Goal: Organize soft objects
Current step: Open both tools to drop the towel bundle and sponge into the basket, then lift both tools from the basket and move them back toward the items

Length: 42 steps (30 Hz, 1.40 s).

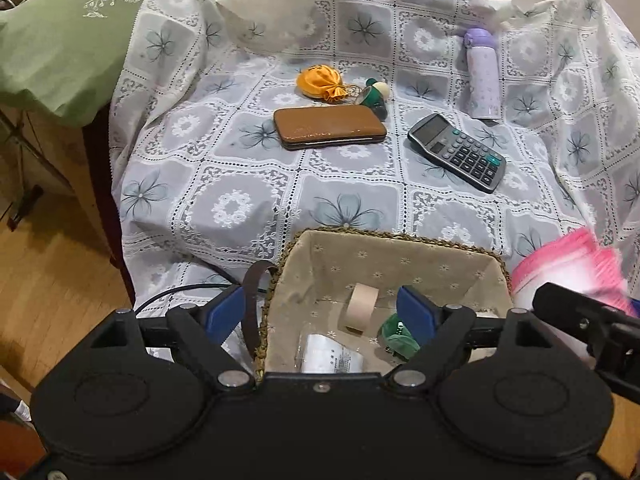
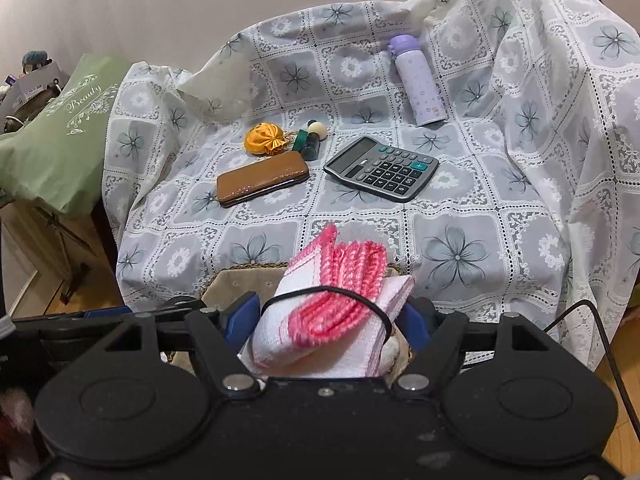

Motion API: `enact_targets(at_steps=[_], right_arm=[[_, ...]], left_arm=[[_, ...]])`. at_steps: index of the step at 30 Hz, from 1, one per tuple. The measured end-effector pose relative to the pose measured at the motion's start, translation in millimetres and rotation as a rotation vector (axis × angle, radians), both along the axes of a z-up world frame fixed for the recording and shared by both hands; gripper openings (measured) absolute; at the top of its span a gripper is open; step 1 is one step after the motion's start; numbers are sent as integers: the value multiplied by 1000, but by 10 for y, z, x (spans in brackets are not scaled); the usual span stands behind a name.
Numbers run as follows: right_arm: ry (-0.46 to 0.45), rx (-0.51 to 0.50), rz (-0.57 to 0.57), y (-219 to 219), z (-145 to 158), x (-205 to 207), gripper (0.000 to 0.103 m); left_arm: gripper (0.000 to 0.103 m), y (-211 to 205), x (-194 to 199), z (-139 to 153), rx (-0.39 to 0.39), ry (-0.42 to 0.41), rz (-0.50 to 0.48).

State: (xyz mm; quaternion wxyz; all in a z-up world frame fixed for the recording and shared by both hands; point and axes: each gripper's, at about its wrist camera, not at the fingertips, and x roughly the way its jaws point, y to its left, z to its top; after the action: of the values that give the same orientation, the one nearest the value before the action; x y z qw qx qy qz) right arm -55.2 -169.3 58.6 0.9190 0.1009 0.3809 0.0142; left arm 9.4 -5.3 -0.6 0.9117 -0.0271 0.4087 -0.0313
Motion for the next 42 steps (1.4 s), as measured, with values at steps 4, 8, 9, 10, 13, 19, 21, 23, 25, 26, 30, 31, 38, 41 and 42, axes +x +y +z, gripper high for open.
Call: enact_targets(at_steps=[4,8,9,10,13,19,21,23,25,26,30,31,38,41,42], right_arm=[[-20,10,7,-2,25,-24,80],[-21,3,3,15,35,-26,80],[-18,1,-2,10,33,-22,80],[-15,1,-6,4,32,-24,80],[-3,3,-23,-19,18,-21,80],[13,7,-49,-60,-10,-18,80],[14,6,-51,-58,-11,-19,80],[17,5,-53,-58,-15,-16,80],[19,6,-57,-60,-18,-14,80],[20,6,-59,-59,-18,-16,80],[24,8,-66,-61,-26,-5,80],[26,8,-66,-62,-28,-4,80],[31,4,-64,-56,-29,2,80],[35,4,-66,-62,-37,6,80],[37,4,-67,-58,-40,7,80]], left_arm=[[85,-16,-9,-6,9,-2,-5],[85,-46,-21,-9,19,-2,-19],[85,-50,-22,-10,21,-2,-21],[85,-53,-22,-12,23,-2,-23],[85,-52,-22,-15,24,-1,-22],[85,-64,-27,-17,30,-1,-27],[86,-75,-30,-22,35,1,-33],[86,-85,-30,-27,41,2,-37],[86,-91,-30,-27,44,1,-38],[86,-95,-34,-25,46,0,-39],[86,-110,-33,-31,51,3,-44],[86,-117,-32,-34,54,4,-46],[86,-132,-26,-45,60,6,-53],[86,-123,-25,-48,61,6,-50],[86,-117,-24,-46,61,4,-46]])
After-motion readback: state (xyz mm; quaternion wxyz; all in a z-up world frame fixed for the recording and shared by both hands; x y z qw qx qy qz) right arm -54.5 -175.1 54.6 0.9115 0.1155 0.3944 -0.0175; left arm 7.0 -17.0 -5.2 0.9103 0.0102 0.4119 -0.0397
